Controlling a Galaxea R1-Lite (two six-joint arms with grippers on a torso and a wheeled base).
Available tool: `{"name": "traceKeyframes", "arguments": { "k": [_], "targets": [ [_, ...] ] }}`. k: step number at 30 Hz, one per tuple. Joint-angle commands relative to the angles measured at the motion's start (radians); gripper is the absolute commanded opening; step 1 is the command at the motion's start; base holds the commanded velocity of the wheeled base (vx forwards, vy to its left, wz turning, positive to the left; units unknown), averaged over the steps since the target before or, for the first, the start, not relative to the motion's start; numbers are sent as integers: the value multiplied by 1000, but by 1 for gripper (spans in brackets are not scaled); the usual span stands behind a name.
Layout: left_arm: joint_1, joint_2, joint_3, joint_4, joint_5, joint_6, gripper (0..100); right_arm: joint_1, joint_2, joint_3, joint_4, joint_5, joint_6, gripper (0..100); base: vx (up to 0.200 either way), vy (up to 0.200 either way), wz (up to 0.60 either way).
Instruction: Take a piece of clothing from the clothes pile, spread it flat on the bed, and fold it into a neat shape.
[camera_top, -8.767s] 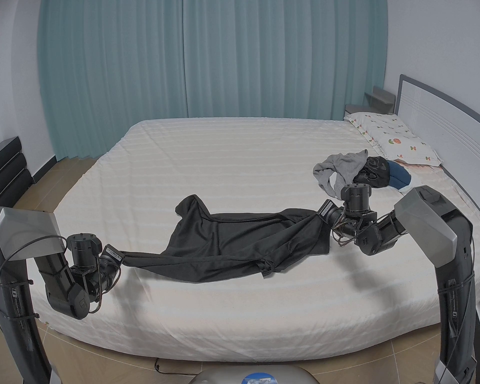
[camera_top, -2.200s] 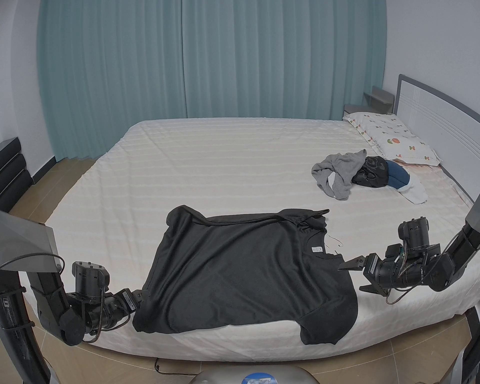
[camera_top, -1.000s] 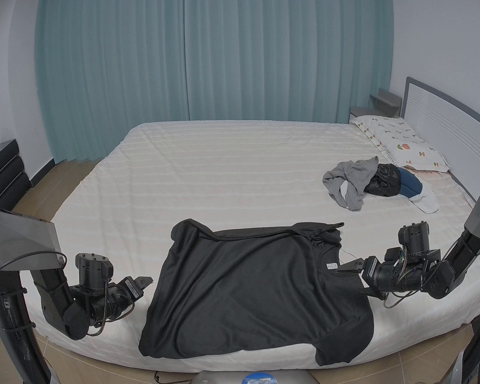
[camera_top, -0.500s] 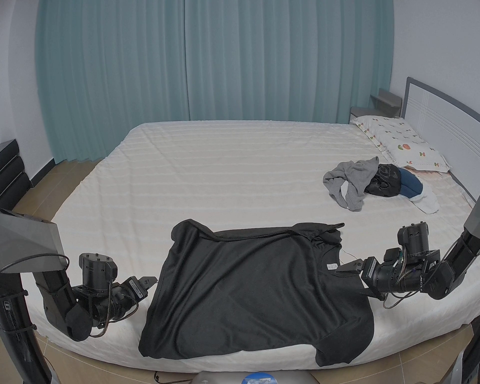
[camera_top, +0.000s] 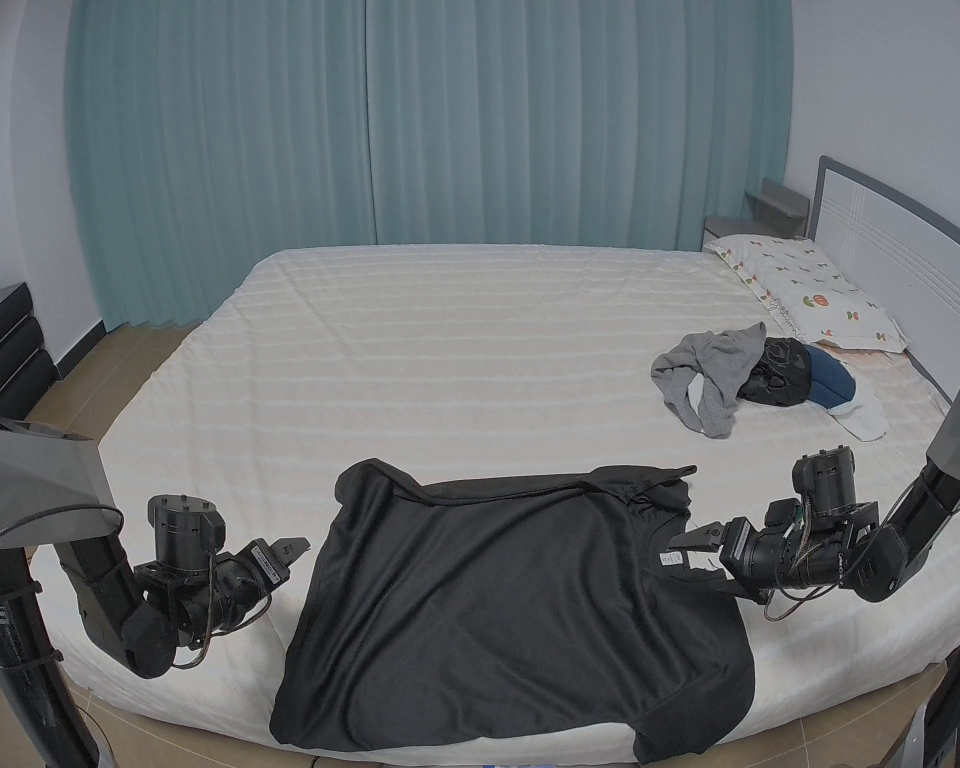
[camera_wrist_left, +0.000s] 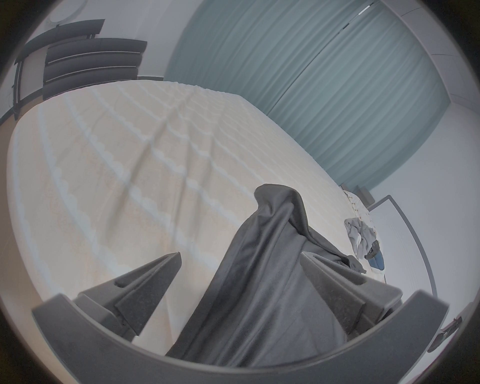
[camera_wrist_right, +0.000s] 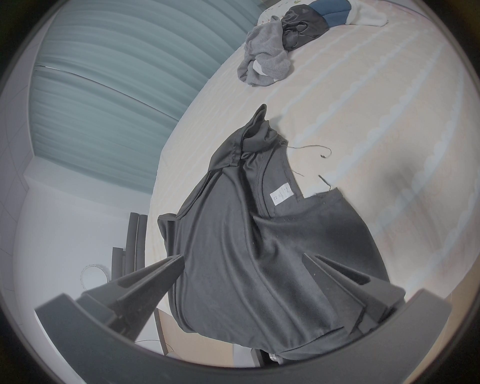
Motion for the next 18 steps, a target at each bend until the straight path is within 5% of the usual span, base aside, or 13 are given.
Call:
{"name": "traceKeyframes", "arguments": {
  "k": [1, 13, 18],
  "targets": [
    [-1, -23, -56, 15, -2, -1, 100, 2, 4, 2, 0, 0, 0, 100, 0, 0, 0],
    [-2, 91, -359, 178, -36, -4, 100, 2, 5, 2, -2, 0, -1, 100, 0, 0, 0],
    [-2, 206, -557, 273, -111, -4, 100, 1, 5, 3, -2, 0, -1, 100, 0, 0, 0]
  ]
}}
